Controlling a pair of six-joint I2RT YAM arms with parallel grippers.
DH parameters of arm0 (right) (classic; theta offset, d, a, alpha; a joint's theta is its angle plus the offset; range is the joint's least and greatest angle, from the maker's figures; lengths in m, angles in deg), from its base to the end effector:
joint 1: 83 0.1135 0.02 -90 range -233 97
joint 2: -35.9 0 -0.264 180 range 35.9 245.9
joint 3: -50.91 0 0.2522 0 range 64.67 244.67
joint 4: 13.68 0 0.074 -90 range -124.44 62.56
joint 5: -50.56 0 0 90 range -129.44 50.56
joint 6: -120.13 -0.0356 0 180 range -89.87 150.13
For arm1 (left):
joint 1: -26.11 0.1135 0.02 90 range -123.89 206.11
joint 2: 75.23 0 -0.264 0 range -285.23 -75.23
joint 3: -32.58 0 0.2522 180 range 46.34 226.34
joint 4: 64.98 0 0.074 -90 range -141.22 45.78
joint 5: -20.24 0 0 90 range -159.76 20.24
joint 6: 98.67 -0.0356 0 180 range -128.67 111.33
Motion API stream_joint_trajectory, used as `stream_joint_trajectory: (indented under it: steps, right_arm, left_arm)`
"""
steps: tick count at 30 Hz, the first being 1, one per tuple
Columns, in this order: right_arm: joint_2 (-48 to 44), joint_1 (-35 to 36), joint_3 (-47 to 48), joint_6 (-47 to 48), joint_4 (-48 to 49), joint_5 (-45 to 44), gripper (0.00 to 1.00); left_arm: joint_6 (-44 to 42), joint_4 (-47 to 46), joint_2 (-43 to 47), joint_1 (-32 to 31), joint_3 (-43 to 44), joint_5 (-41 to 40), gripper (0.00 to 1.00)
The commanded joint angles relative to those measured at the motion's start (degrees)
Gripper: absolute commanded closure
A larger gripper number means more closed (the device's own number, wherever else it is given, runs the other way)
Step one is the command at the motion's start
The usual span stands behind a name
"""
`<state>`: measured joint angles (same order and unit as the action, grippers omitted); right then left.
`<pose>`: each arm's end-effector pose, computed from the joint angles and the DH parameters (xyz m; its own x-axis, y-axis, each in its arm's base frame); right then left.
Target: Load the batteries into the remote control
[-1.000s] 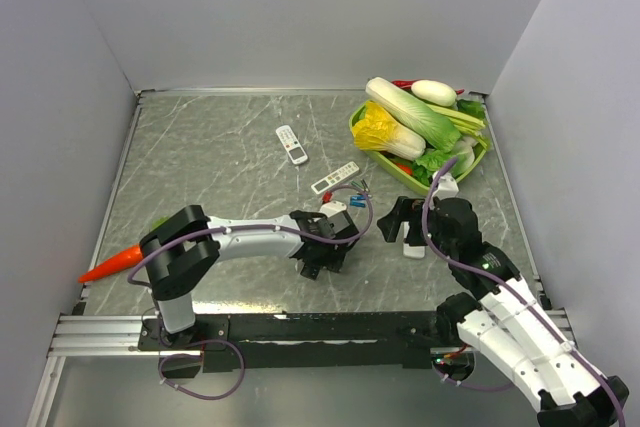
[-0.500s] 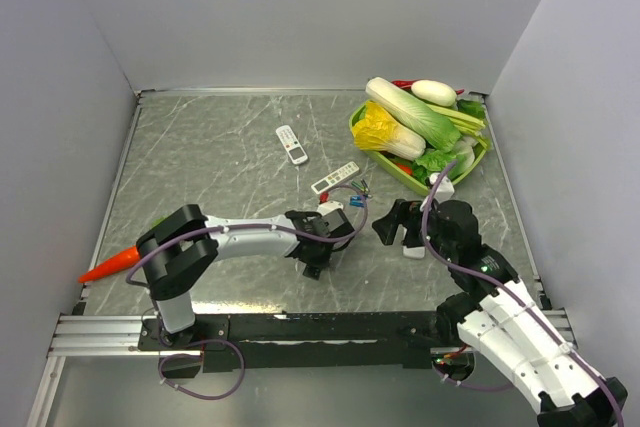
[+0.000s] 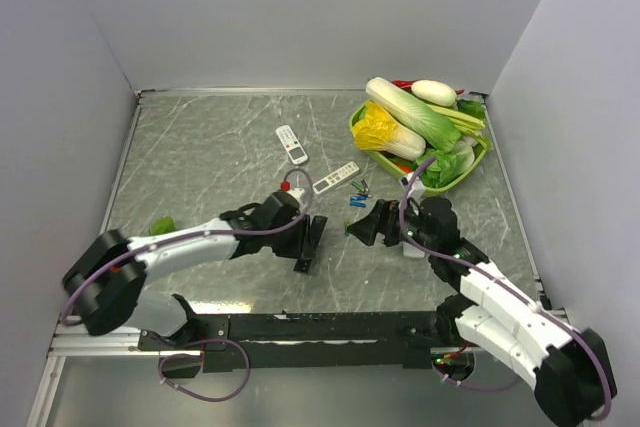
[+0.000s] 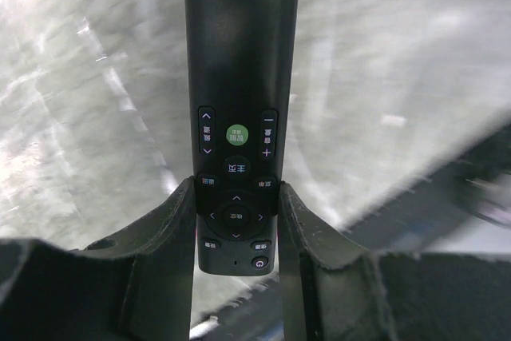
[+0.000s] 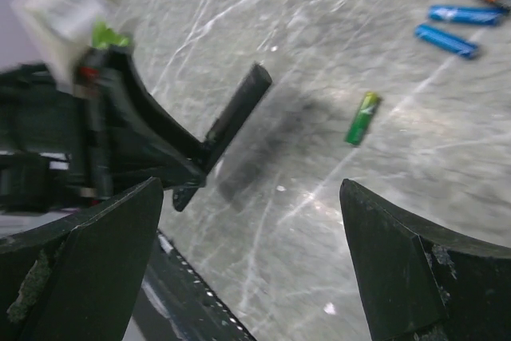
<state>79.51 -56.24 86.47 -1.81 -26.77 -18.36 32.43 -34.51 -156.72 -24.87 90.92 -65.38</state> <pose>0.1537 0.0918 0.2216 -0.6540 0.2231 -0.7229 -0.4403 0.6647 0.6035 0.1728 -0.2175 0.1873 -0.9100 0.0818 -0.4065 0.2720 0.8577 -0.4362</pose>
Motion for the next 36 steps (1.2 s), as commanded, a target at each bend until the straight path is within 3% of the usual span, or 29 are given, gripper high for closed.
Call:
stream_joint_trajectory:
  steps: [1,8,18,22,25,26,28,29,31,32,34,35,36]
  right_arm:
    - [6.11,0.57,-1.94,-9.0,19.7,7.39,0.0]
    - [15.35,1.89,-2.38,-19.9,44.9,14.5,0.0]
    - [23.62,4.26,-0.62,-27.2,59.52,17.32,0.04]
    - [24.15,4.52,-0.36,-28.7,63.3,18.73,0.18]
    - [24.06,4.79,-0.36,-29.49,65.07,18.91,0.38]
    - [23.8,5.05,-0.27,-29.67,64.81,19.0,0.51]
    - [22.75,5.4,0.08,-29.49,62.63,18.56,0.65]
    - [22.22,5.93,0.26,-28.53,60.87,17.34,0.73]
    - [19.59,6.45,1.48,-26.6,56.14,15.67,0.77]
    - [18.36,7.42,2.36,-23.81,46.97,12.61,0.8]
    - [14.67,8.82,4.91,-20.63,38.14,7.78,0.84]
    - [13.52,9.44,5.87,-18.79,29.22,4.96,0.87]
    - [11.77,10.84,8.49,-17.99,23.73,-0.89,0.89]
  left_arm:
    - [-0.24,-12.91,10.71,3.51,-4.14,13.8,0.92]
    - [5.2,-24.52,18.91,5.1,-8.71,23.56,0.93]
    - [8.11,-29.98,21.99,5.28,-9.42,29.01,0.93]
    - [9.34,-32.26,21.99,5.28,-10.56,30.24,0.94]
    - [10.4,-34.11,21.73,5.28,-11.44,30.51,0.94]
    - [10.58,-34.02,21.73,5.28,-11.53,30.25,0.93]
    - [9.88,-32.98,22.17,5.28,-11.44,28.32,0.78]
    - [9.35,-30.71,22.52,5.28,-11.18,27.18,0.63]
    - [7.16,-27.1,23.74,5.19,-10.39,22.0,0.47]
    - [6.19,-25.17,24.27,4.58,-9.26,19.55,0.36]
    - [3.39,-19.28,26.02,2.83,-8.02,10.71,0.25]
    - [2.59,-17.78,26.56,-0.14,-6.8,7.25,0.15]
    - [1.88,-14.81,27.26,-1.91,-6.26,3.91,0.13]
